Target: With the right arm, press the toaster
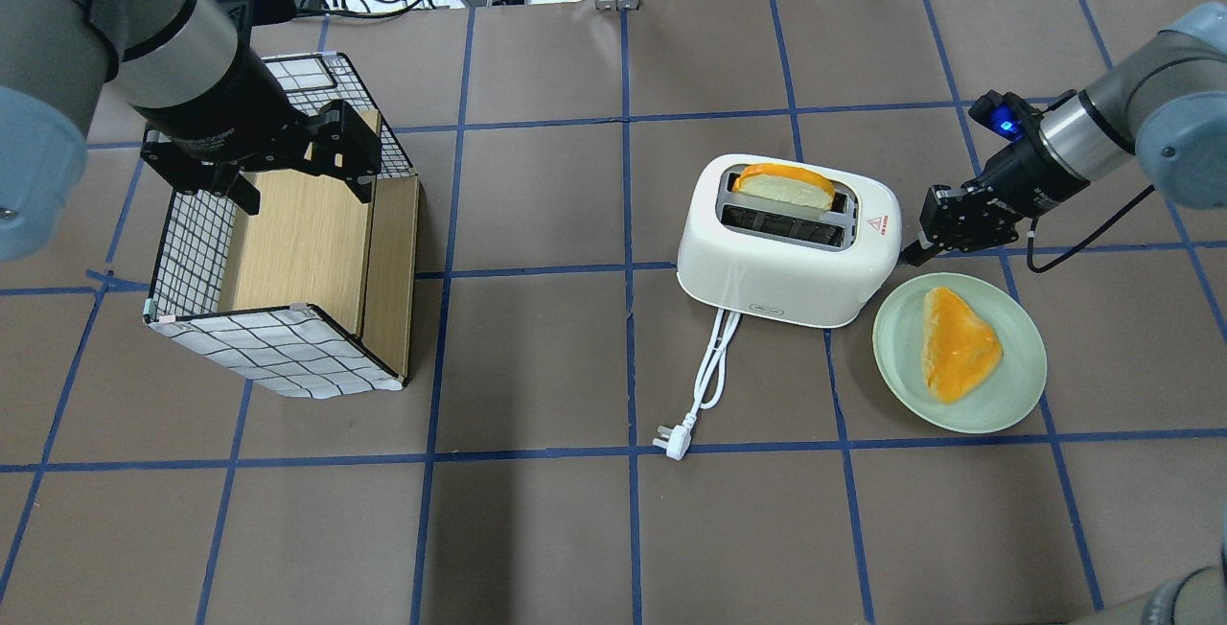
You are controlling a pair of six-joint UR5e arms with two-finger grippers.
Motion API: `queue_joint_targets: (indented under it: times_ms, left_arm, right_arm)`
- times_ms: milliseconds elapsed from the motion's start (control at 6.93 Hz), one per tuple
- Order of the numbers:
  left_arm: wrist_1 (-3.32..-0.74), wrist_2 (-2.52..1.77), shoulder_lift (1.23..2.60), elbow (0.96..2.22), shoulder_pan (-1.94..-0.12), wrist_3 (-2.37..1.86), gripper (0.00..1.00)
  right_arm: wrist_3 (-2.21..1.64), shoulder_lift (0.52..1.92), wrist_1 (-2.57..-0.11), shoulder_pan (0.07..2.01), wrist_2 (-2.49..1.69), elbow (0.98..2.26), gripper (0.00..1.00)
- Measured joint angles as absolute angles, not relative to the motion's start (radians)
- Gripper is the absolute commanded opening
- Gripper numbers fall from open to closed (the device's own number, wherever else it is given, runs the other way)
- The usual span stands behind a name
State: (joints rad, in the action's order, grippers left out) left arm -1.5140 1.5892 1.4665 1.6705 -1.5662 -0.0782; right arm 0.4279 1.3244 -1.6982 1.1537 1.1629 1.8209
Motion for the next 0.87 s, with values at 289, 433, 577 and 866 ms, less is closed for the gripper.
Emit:
queue_joint_targets:
  times_ms: [289,433,577,866]
  left_arm:
    - [-1.514,1.589,1.467,1.670,-1.566,-0.078,1.00]
    - [-1.514,1.589,1.467,1.670,-1.566,-0.078,1.00]
    - [-1.514,1.589,1.467,1.670,-1.566,-0.078,1.00]
    - [-1.514,1.589,1.467,1.670,-1.566,-0.078,1.00]
  right_arm:
    - [0.308,1.402,-1.648,1.162,1.219,1.730,0.11]
    - [0.272,1.433,-1.610,1.163,1.239,1.684,0.13]
    - [0.242,1.460,-1.562,1.164,1.256,1.635,0.17]
    - [0.200,1.502,-1.491,1.173,1.317,1.552,0.60]
